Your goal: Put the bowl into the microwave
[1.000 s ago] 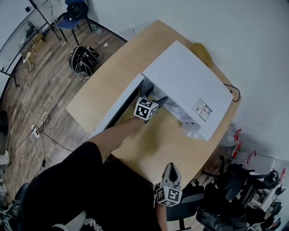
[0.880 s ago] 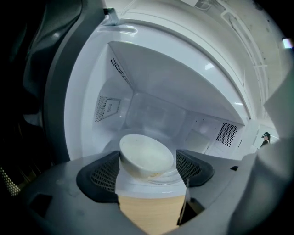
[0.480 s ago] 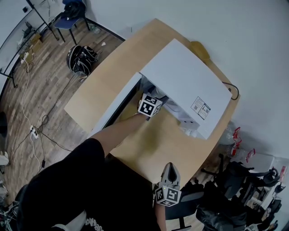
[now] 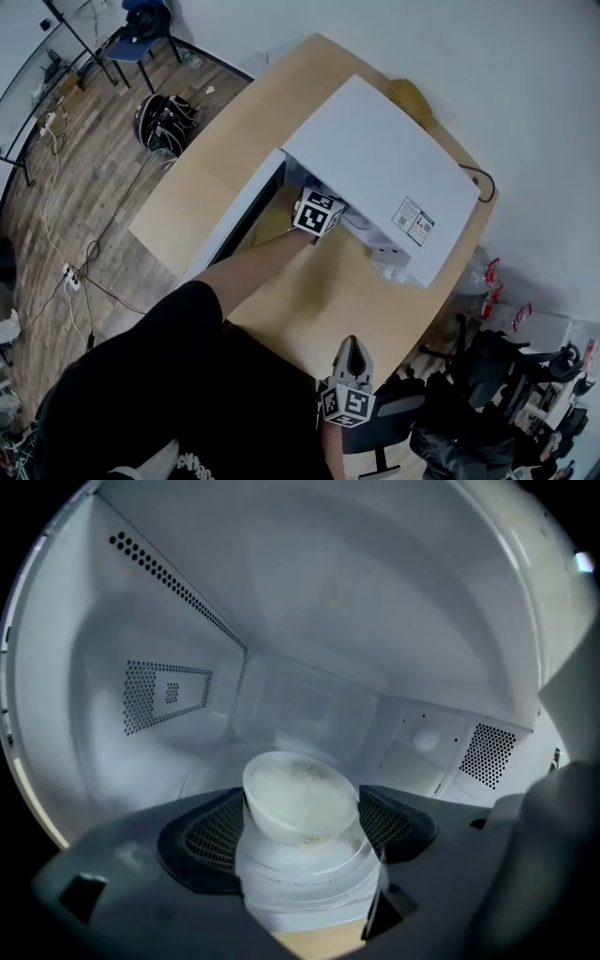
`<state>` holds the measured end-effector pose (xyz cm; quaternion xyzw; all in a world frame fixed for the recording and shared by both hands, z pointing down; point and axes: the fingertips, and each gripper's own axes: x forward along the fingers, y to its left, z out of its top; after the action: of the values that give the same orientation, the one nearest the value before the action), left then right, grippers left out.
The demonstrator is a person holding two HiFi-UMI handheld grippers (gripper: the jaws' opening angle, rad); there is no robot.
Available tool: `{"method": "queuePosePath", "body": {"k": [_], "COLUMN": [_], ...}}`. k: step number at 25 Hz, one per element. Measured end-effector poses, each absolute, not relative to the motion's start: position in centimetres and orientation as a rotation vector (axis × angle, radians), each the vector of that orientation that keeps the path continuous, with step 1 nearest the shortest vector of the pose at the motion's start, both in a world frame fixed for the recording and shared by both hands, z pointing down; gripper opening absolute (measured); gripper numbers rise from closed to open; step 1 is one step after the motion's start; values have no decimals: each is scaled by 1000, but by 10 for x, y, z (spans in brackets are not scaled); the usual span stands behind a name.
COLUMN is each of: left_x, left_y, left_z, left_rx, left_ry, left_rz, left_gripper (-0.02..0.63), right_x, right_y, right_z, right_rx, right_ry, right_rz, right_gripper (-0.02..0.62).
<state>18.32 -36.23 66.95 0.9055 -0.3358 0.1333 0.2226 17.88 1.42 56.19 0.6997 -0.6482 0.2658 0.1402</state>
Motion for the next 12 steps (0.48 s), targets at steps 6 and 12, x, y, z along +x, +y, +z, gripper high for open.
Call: {"method": "queuePosePath", "body": {"k": [6, 12], "left_x": [195, 190], "left_y": [-365, -366], "left_z": [669, 665], "left_rx": [2512, 2477], "left_ry": [-915, -928], "left_rz": [374, 296], "left_gripper": [356, 356], "right_x": [185, 186], "right_y": [13, 15], "right_z": [561, 558], "right_rx": [2046, 2058], "right_ry": [-1860, -1878], "right_rz": [767, 762], "right_gripper": [60, 60]}}
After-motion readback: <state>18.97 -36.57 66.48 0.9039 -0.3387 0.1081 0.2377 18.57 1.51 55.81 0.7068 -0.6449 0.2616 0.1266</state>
